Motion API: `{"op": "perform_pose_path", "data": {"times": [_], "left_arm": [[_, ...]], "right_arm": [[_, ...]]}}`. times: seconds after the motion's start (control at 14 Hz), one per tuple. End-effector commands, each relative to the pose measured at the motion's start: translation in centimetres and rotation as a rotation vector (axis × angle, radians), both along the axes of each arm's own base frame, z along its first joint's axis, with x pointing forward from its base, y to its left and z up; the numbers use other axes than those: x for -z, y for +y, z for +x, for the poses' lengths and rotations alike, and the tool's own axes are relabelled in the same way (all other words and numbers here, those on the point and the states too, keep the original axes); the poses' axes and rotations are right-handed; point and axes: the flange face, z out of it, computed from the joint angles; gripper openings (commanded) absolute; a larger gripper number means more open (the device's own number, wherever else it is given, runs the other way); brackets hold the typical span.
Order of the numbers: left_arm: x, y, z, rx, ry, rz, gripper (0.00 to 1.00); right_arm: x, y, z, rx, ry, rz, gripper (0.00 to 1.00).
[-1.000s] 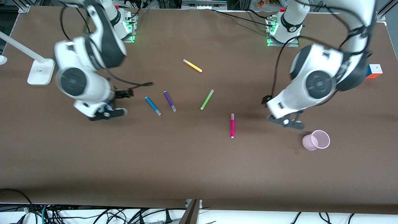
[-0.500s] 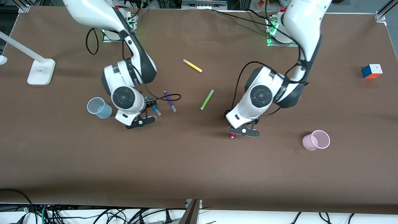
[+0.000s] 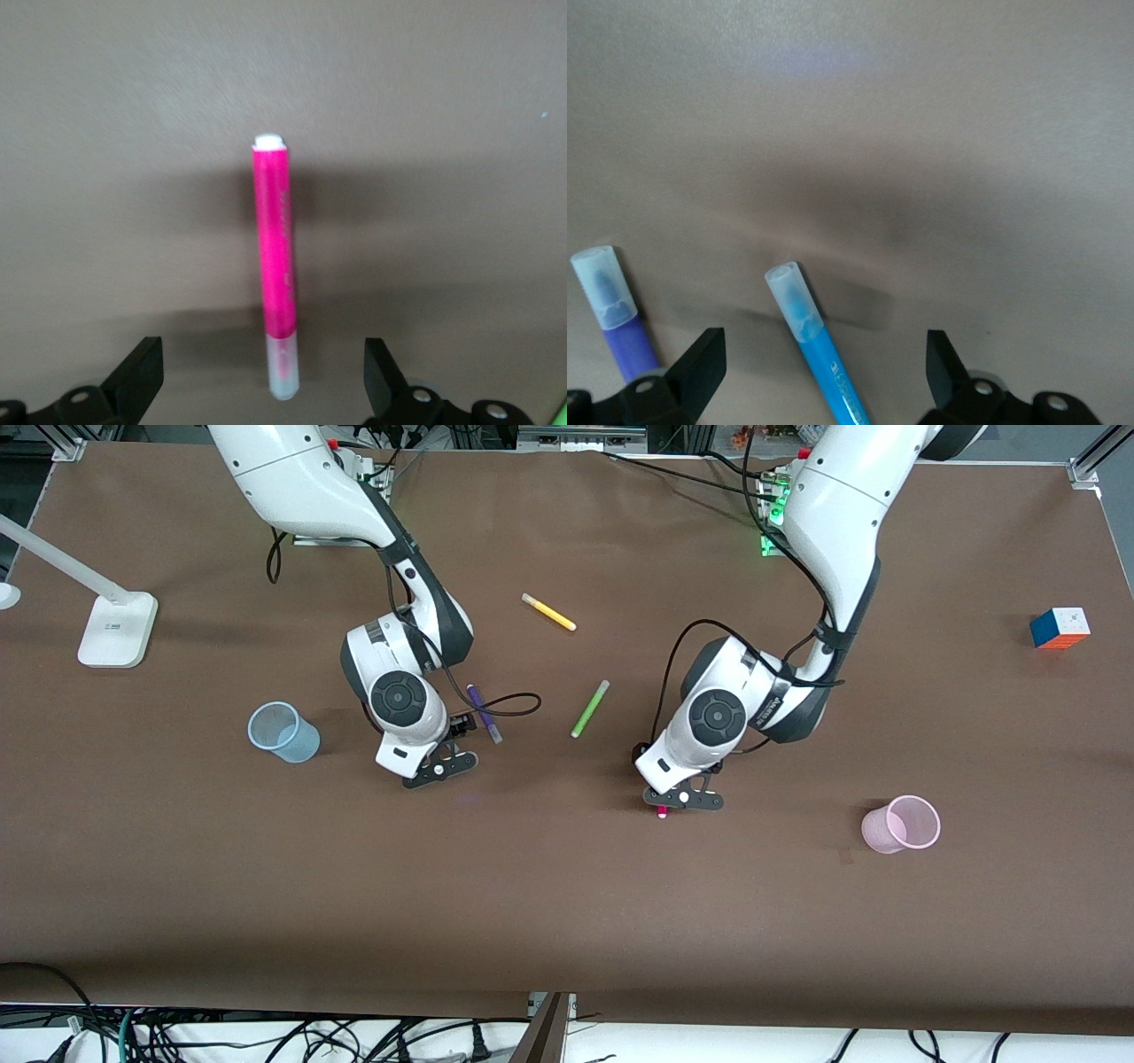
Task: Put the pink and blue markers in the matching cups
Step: 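Lower and close the right gripper on the blue marker while the left grasps pink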
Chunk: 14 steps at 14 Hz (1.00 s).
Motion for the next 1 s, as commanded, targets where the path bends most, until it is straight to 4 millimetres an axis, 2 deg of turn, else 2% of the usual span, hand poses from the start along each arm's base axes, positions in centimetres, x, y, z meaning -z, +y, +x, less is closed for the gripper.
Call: {"op": "perform_pose_path", "data": {"times": [0.0, 0.07, 0.14, 0.21, 0.29, 0.43, 0.5, 0.64, 0.93], "left_arm": [[1.9, 0.1, -1.5, -0.017, -0.028, -0.006, 0.91], [2.1, 0.1, -1.7, -0.016, -0.032, -0.008, 0.75], [2.0, 0.0, -1.6, -0.016, -0.033, -0.009, 0.64], [2.1, 0.0, -1.7, -0.015, -0.032, -0.008, 0.46], [2.1, 0.0, -1.7, -0.012, -0.033, -0.007, 0.3], [1.6, 0.1, -1.6, -0.003, -0.032, -0.006, 0.07], [1.3, 0.2, -1.5, -0.003, -0.033, -0.005, 0.04], [0.0, 0.6, -1.2, 0.037, -0.014, 0.053, 0.01], [-6.4, 1.8, 1.7, 0.199, 0.049, 0.266, 0.01]], "right_arm": [[0.6, 0.7, -0.7, -0.005, -0.018, 0.019, 0.98], [0.9, 0.8, -0.8, -0.008, -0.024, 0.022, 0.86], [1.1, 0.9, -0.9, -0.009, -0.024, 0.022, 0.68], [1.1, 0.9, -0.9, -0.009, -0.024, 0.022, 0.44], [1.1, 0.9, -0.9, -0.011, -0.024, 0.022, 0.29], [1.2, 0.9, -0.9, -0.023, -0.023, 0.023, 0.05], [1.2, 0.9, -0.8, -0.025, -0.022, 0.024, 0.0], [0.0, 0.9, -0.5, -0.029, -0.033, 0.03, 0.0], [-5.0, -0.4, 0.8, -0.125, -0.041, 0.05, 0.0]]}}
